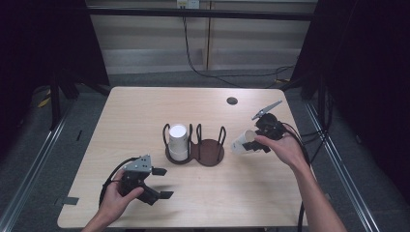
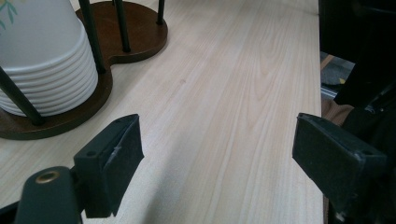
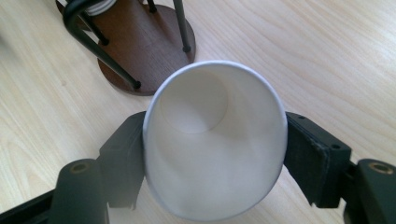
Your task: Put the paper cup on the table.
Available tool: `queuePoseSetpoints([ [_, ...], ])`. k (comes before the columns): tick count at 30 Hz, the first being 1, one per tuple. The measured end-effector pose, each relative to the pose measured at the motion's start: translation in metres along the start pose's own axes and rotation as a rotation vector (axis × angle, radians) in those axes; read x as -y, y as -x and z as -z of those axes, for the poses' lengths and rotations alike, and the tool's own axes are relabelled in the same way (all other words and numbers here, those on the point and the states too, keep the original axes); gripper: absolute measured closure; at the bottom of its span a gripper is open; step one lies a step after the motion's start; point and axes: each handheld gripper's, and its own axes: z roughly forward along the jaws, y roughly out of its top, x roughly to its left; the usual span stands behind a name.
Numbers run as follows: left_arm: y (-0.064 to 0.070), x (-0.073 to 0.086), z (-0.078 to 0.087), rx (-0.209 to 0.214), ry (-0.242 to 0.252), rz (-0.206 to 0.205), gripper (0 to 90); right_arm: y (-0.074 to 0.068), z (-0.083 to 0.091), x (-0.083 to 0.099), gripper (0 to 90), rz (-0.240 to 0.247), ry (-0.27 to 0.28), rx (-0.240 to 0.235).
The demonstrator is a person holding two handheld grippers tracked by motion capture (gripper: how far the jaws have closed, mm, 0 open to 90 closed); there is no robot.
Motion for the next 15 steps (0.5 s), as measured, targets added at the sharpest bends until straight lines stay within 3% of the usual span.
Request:
queuePoseSetpoints([
  [8, -0.003, 0.000, 0.006, -0.022, 0.016, 0.004, 16.1, 0.007, -0.009, -0.003, 27.3, -0.018, -0.075, 0.027],
  [15, -0.003, 0.000, 0.005, -0.020, 0.012, -0.003, 16.1, 0.011, -0.011, -0.008, 26.5, -0.019, -0.140, 0.096],
])
